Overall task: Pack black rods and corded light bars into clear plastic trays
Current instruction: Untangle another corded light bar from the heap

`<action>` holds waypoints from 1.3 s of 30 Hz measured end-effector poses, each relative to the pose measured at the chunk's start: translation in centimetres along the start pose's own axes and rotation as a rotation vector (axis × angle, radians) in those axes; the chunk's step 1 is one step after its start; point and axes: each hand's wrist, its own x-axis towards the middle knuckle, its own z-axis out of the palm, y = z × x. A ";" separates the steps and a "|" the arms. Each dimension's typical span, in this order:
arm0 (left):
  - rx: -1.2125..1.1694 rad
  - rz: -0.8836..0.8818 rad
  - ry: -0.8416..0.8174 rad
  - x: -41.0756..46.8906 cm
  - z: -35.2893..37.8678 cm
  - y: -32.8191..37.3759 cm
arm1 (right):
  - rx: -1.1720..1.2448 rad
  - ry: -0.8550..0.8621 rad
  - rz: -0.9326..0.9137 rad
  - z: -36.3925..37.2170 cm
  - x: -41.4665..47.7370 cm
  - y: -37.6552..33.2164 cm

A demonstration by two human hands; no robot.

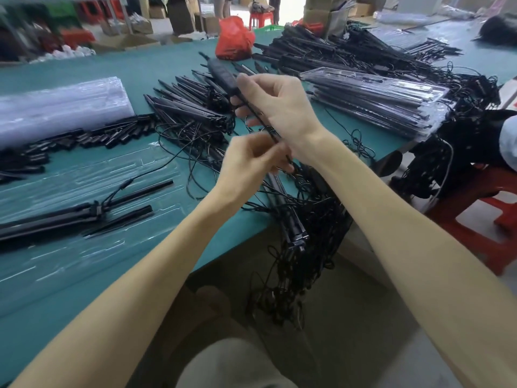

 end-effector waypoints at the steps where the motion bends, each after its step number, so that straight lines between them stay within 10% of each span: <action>1: -0.060 0.013 0.070 0.3 -0.2 0.2 | -0.039 0.012 -0.004 -0.3 -0.2 0.3; 5: -0.192 -0.008 0.189 1.1 -0.9 0.0 | -0.254 0.000 0.001 -3.0 -1.7 1.9; 11: -0.315 -0.132 0.261 1.3 -0.8 -2.1 | -0.395 -0.518 0.248 -6.9 -5.4 5.2; 28: 0.550 -0.072 -0.262 -0.7 1.0 -4.2 | -0.564 -0.078 0.111 -5.1 -6.4 6.9; 39: 0.715 -0.074 -0.421 -0.2 0.9 -3.6 | -1.125 -0.338 0.227 -4.9 -5.3 5.8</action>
